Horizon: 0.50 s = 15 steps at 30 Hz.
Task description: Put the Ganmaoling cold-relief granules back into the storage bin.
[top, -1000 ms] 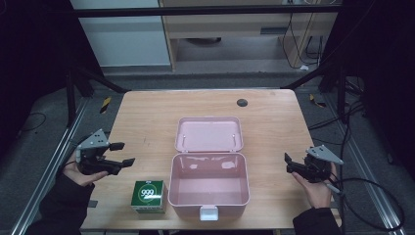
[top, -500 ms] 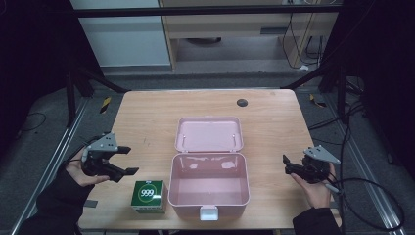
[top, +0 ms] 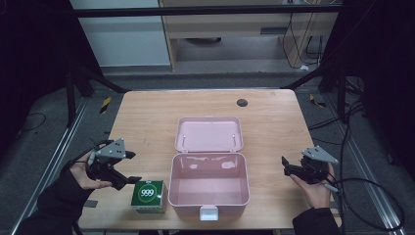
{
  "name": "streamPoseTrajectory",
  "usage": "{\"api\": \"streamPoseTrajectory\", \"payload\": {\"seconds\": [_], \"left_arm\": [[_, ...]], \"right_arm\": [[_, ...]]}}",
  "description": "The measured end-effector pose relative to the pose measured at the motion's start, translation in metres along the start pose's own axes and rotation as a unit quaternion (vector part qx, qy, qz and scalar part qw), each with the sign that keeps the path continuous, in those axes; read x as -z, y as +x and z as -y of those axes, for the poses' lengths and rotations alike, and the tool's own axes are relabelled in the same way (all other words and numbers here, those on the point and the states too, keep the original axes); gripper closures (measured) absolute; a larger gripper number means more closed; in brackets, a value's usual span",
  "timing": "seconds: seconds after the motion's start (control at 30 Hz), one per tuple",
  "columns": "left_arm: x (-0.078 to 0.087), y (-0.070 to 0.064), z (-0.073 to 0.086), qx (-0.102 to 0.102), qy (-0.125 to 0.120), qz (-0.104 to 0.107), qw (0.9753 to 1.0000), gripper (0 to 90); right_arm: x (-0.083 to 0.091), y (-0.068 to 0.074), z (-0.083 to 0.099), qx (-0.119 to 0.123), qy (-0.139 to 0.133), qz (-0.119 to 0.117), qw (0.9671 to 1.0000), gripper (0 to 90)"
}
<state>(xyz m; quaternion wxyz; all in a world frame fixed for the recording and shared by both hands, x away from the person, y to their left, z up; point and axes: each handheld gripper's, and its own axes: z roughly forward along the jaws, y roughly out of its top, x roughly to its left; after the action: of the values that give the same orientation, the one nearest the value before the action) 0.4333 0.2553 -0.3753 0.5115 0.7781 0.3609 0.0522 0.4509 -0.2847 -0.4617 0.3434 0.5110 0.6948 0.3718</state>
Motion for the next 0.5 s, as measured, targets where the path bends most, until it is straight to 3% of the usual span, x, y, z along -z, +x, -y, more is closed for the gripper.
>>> {"api": "streamPoseTrajectory", "payload": {"seconds": [0.5], "left_arm": [[-0.013, -0.022, 0.013, 0.006, 0.023, 0.019, 0.9995, 9.9]], "right_arm": [[0.001, -0.001, 0.0, 0.001, 0.003, 0.0, 1.0, 4.9]]}}
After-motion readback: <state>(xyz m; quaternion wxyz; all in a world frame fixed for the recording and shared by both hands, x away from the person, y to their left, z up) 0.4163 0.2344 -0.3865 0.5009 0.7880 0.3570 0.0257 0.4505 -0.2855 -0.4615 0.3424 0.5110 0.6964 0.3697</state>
